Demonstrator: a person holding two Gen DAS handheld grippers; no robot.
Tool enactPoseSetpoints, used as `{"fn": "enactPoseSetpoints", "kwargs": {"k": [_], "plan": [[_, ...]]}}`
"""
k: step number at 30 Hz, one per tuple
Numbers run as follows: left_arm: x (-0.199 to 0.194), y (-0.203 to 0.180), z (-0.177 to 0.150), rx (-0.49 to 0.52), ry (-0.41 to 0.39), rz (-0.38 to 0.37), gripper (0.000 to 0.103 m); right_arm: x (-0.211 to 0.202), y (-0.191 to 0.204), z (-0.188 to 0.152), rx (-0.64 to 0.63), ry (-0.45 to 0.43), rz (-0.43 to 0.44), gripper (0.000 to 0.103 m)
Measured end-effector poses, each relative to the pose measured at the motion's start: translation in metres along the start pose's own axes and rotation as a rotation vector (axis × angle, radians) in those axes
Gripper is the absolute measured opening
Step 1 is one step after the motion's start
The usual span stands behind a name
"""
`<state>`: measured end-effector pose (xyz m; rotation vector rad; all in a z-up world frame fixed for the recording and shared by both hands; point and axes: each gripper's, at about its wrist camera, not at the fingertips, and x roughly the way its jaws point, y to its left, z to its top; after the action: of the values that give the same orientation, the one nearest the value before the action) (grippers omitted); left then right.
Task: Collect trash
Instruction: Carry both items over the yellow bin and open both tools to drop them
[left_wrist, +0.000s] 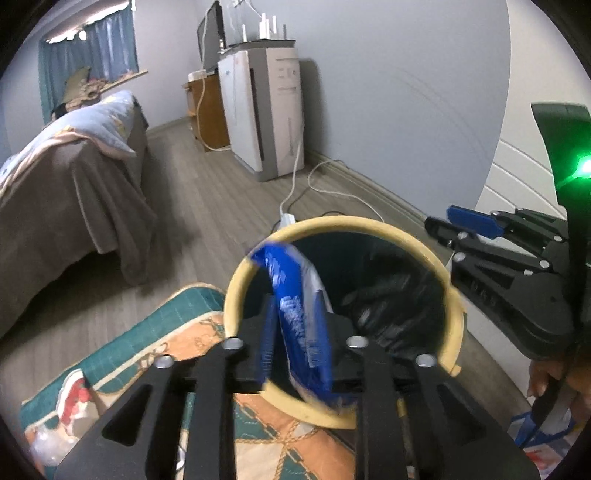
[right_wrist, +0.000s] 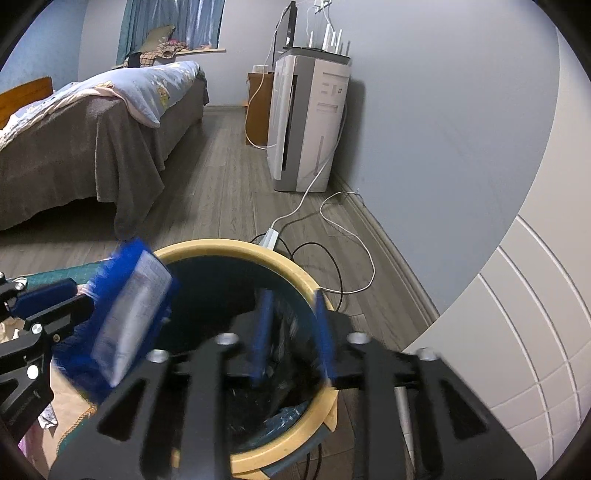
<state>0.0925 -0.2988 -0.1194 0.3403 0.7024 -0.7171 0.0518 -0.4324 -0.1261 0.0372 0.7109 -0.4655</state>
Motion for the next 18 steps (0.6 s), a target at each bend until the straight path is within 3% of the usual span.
{"fn": "enactPoseSetpoints", "kwargs": {"k": [1,5,7,9,11,18], "plan": [[-0.003,0.000,0.000,-0.004,-0.005,0.004,0.045,-0.001,-0.001,0.000,0.008,-0.001,0.001,0.046],[-0.022,0.007,-0.003,-0.024,-0.031,0.023,0.062,-0.010,-0.004,-0.004,0.030,0.003,0.019,0.066],[-0.031,0.009,-0.005,-0.032,-0.041,0.031,0.076,-0.015,-0.004,-0.006,0.043,0.007,0.035,0.075],[-0.045,0.014,-0.008,-0.050,-0.057,0.055,0.085,-0.021,-0.004,-0.008,0.055,0.011,0.053,0.090],[-0.057,0.018,-0.010,-0.066,-0.067,0.073,0.090,-0.029,-0.002,-0.010,0.061,0.011,0.077,0.097],[-0.100,0.038,-0.021,-0.101,-0.078,0.152,0.095,-0.056,0.021,-0.013,0.020,0.008,0.123,0.097]]}}
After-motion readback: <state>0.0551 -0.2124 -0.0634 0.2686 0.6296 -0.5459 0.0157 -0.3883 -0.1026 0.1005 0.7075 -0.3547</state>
